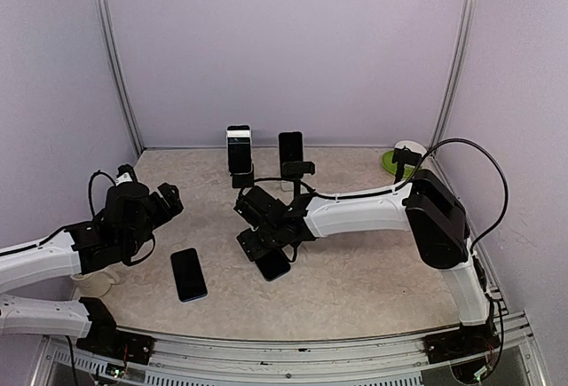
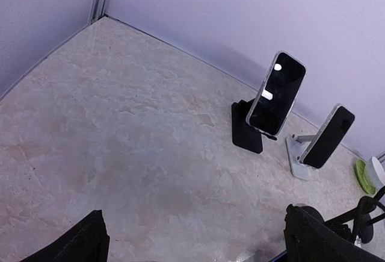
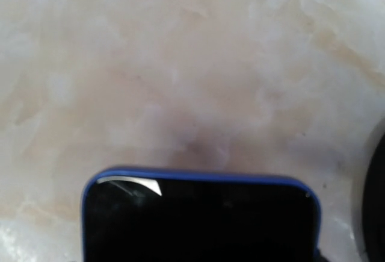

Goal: Place the phone on the phone stand
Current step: Pick up the phone at the center of the board, then pass from the right arm to the left

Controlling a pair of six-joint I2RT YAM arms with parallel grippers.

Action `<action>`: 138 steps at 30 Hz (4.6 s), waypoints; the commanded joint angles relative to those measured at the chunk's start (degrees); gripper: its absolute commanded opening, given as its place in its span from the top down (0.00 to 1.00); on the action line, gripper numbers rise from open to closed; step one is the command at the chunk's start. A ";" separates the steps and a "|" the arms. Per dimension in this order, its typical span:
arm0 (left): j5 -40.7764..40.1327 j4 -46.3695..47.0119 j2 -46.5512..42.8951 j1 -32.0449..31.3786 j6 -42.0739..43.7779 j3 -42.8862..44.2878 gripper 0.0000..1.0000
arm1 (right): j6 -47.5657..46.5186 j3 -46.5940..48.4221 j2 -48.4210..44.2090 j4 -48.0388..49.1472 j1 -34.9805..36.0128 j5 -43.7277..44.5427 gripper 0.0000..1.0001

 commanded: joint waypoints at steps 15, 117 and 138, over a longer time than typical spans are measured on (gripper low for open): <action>12.44 9.97 4.83 -3.55 6.52 -7.84 0.01 | -1.52 -9.38 -10.97 15.99 -2.20 -3.28 0.34; 52.77 57.64 38.12 -4.00 7.88 -0.13 1.00 | -3.66 -7.38 -18.75 22.48 -1.23 4.34 0.22; 45.59 49.70 30.11 -1.95 10.46 -4.34 1.00 | -0.37 -17.99 -21.95 27.08 -1.15 2.06 0.00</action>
